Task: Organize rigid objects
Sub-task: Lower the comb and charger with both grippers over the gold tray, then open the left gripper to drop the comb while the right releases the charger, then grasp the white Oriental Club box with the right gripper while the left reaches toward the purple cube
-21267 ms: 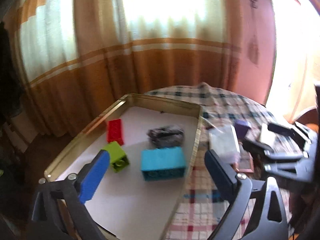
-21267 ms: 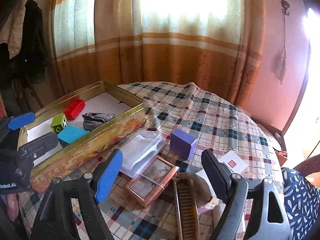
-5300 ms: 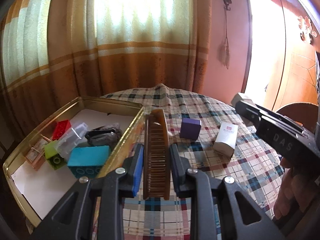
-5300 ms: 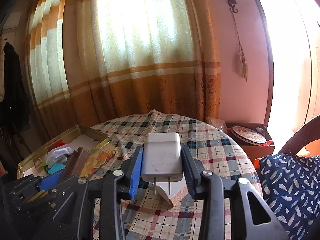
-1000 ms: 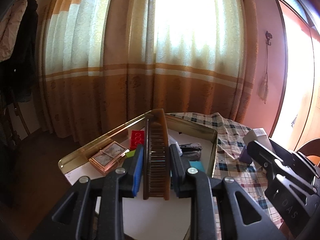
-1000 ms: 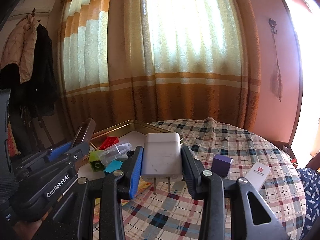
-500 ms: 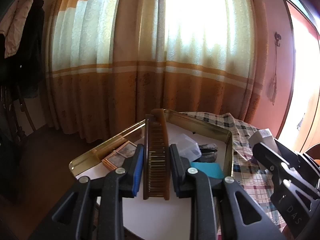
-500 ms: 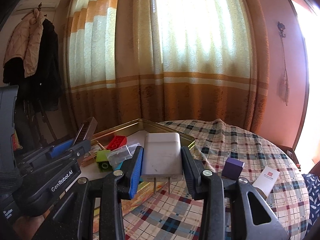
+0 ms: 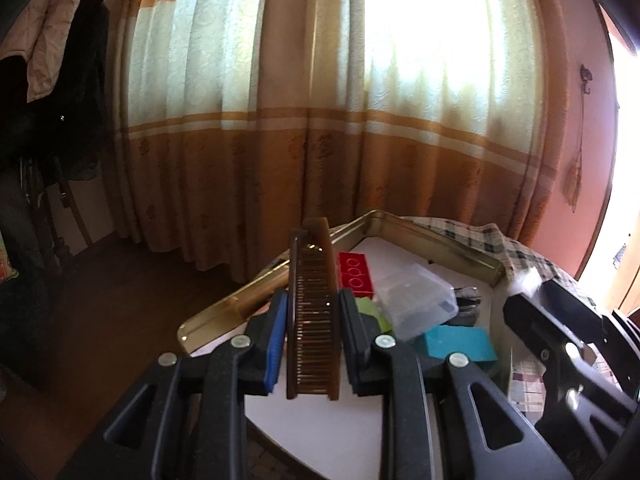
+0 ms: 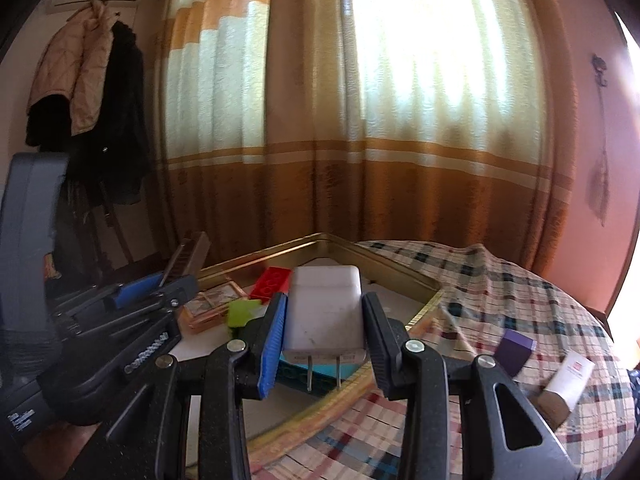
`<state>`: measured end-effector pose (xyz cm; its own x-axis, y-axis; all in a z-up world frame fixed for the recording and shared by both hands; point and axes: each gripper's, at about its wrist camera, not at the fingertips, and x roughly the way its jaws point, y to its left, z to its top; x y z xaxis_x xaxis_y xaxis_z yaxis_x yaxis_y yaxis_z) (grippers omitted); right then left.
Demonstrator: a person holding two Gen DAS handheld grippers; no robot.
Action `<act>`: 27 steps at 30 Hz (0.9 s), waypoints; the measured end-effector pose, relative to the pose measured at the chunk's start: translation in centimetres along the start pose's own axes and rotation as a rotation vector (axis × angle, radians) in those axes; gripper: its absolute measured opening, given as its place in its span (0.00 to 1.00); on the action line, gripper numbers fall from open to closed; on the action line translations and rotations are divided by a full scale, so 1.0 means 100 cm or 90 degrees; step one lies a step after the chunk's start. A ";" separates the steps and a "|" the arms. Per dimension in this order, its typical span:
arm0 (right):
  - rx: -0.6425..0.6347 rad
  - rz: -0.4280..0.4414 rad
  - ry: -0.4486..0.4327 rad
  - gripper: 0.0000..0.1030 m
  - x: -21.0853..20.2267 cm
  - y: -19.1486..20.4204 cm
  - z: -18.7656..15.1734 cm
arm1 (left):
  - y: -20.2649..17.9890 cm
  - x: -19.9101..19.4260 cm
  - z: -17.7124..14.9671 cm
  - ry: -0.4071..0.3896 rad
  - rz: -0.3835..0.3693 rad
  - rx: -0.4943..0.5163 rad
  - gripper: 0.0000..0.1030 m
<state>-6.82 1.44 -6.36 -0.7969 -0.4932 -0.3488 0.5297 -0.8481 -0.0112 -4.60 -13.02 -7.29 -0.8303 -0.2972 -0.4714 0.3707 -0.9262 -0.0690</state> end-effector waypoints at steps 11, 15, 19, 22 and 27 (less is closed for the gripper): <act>0.002 0.019 0.012 0.40 0.006 0.004 0.002 | 0.007 0.013 -0.002 0.035 0.014 -0.006 0.23; 0.018 0.014 0.010 0.46 0.004 -0.004 0.002 | 0.005 0.013 -0.003 0.041 0.024 -0.005 0.55; 0.029 0.014 0.001 0.59 0.000 -0.009 0.001 | 0.006 0.008 -0.003 0.025 0.025 -0.013 0.79; 0.033 0.011 0.003 0.64 0.000 -0.011 0.001 | 0.004 0.008 -0.004 0.030 0.025 -0.003 0.79; 0.048 0.003 0.003 0.70 -0.006 -0.022 -0.001 | 0.002 0.005 -0.004 0.026 0.023 -0.006 0.86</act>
<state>-7.48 3.58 -6.17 -0.7930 -0.4963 -0.3533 0.5101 -0.8580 0.0603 -4.81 -13.30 -7.89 -0.7991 -0.3204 -0.5087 0.4038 -0.9130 -0.0591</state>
